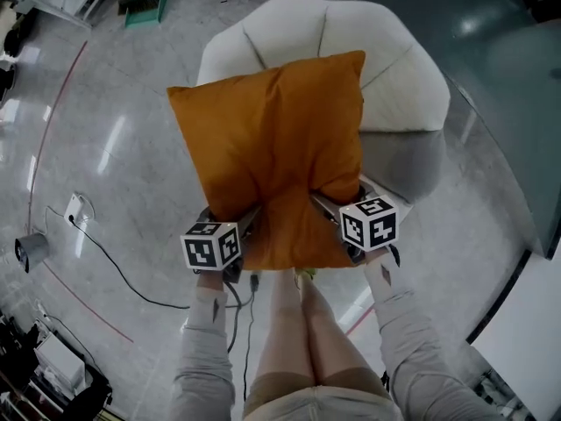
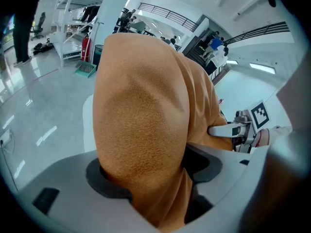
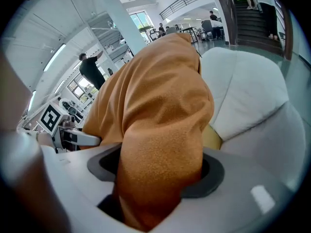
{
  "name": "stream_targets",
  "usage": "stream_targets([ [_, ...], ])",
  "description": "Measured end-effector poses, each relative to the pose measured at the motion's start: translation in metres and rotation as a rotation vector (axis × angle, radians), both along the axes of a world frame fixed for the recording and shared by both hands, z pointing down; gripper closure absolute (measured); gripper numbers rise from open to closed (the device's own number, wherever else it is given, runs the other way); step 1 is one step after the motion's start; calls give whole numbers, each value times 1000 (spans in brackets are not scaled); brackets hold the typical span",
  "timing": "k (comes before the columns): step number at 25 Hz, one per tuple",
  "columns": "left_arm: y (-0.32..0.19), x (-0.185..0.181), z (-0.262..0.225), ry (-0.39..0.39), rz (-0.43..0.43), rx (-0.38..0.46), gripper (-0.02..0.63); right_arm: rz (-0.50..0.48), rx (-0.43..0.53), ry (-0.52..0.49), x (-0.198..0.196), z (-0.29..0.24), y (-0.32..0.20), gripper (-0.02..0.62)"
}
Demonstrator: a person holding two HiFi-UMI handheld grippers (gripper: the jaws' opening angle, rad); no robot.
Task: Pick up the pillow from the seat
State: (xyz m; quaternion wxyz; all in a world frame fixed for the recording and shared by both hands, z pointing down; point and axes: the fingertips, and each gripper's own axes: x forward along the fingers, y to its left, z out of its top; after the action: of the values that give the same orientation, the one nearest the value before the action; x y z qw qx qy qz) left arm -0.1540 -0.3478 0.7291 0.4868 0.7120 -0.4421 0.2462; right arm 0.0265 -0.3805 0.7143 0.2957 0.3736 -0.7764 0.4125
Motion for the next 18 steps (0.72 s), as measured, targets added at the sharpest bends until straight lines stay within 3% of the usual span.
stream_targets([
  [18, 55, 36, -177, -5, -20, 106, 268, -34, 118, -16, 36, -178, 50, 270],
])
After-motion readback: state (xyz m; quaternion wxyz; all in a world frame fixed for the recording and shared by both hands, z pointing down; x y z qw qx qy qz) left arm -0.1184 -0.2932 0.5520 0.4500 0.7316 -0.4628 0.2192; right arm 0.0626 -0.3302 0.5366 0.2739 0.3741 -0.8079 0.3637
